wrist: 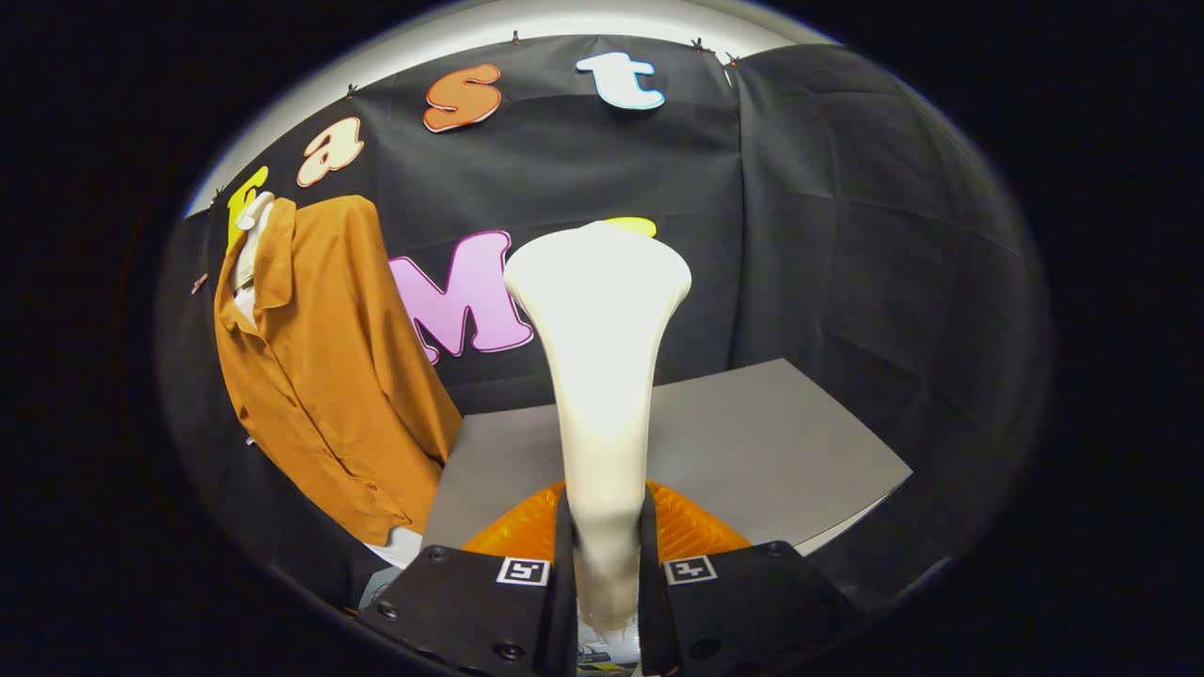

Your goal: Iron the clothes twice with a garment steamer, once on the left side and once on the right side.

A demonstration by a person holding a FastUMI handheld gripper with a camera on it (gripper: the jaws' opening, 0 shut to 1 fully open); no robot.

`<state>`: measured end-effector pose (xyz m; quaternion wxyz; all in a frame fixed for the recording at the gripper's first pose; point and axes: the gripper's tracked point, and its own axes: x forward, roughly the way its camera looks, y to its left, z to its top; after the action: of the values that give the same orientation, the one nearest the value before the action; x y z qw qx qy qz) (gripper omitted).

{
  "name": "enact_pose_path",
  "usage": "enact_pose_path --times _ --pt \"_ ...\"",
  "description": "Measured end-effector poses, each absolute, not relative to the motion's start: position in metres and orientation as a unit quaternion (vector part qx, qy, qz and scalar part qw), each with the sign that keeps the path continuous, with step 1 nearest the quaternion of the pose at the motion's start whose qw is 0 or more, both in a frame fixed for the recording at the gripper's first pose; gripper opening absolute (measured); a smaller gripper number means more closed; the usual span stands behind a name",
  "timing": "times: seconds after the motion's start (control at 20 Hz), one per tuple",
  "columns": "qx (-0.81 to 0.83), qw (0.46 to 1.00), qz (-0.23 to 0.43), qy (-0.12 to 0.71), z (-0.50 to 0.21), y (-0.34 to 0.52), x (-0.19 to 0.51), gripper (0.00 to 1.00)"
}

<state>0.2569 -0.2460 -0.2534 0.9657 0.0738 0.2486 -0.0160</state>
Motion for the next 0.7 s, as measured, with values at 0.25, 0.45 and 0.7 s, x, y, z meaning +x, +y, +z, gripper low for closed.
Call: enact_pose_path --times 0.25,0.45,0.7 --pt "0.073 0.975 0.012 0.21 -0.217 -0.181 0.237 0.29" --pt "0.061 0.977 0.047 0.2 -0.201 -0.113 0.238 0.29" --pt "0.049 0.978 0.063 0.191 -0.204 -0.046 0.247 0.29"
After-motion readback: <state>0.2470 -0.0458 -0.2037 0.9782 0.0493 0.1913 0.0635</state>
